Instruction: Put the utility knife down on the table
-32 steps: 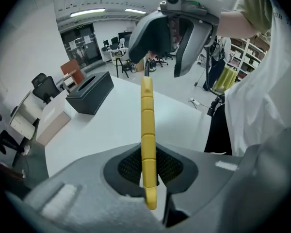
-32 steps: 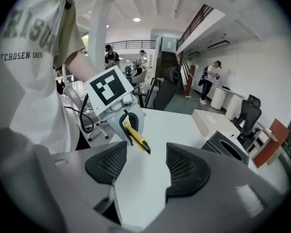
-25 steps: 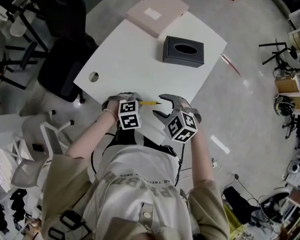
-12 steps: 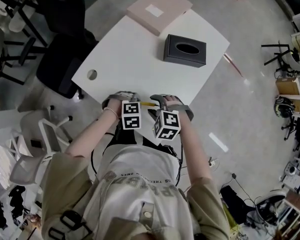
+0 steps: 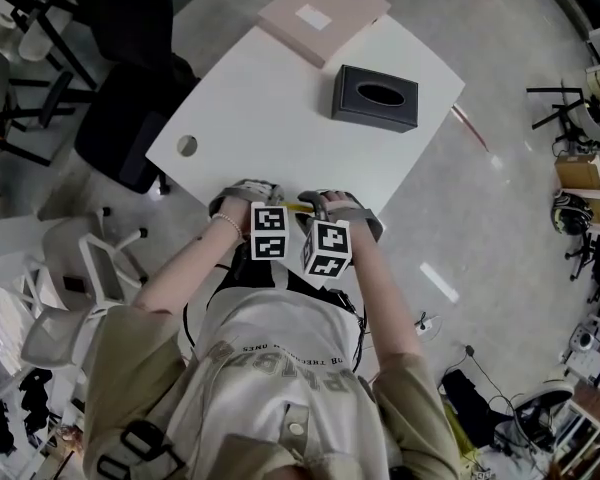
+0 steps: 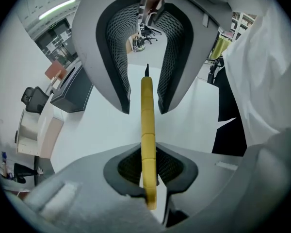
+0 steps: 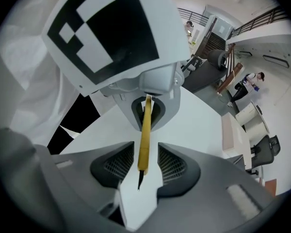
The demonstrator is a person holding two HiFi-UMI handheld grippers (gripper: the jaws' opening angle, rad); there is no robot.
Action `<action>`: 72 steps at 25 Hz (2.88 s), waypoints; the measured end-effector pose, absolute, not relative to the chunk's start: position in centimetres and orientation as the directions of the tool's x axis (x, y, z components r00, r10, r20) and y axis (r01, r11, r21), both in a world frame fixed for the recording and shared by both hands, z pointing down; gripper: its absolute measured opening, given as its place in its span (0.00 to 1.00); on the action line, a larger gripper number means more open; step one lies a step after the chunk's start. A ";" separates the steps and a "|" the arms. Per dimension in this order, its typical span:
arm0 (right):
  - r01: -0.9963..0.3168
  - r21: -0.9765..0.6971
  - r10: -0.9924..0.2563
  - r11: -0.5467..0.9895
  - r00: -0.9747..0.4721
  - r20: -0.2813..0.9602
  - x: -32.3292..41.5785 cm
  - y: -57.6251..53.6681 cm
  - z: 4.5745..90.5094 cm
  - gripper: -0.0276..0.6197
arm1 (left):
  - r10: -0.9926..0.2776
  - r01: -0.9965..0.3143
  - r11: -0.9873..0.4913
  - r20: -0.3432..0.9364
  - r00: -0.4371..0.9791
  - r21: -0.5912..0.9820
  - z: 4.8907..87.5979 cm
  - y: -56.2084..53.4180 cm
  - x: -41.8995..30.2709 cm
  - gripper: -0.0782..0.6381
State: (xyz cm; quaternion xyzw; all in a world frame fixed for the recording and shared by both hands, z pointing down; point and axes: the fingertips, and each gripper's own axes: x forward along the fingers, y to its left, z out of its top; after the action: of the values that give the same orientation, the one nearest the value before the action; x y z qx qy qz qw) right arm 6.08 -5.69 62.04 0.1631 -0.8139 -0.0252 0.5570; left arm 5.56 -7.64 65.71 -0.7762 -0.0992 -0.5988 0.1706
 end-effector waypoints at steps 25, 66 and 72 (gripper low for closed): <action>-0.233 0.163 -0.236 0.959 -0.334 0.913 6.6 -5.8 63.1 0.14 | -0.085 0.300 -0.936 0.945 0.317 -0.184 66.2 -8.1 6.0 0.18; -0.352 -0.072 -0.098 0.933 -0.443 0.891 7.7 -4.2 65.7 0.14 | 0.006 0.052 -0.998 0.893 0.451 -0.020 66.0 -9.7 0.8 0.38; -0.344 -0.094 -0.073 0.934 -0.441 0.894 8.0 -3.8 66.5 0.14 | -0.006 0.068 -0.997 0.884 0.467 -0.042 65.4 -8.9 1.3 0.31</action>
State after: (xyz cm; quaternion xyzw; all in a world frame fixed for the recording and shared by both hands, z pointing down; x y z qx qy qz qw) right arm 7.96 -3.84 66.46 0.1242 -0.8386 0.1318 0.5137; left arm 1.27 -8.93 65.39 -0.8558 -0.0182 -0.5158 0.0358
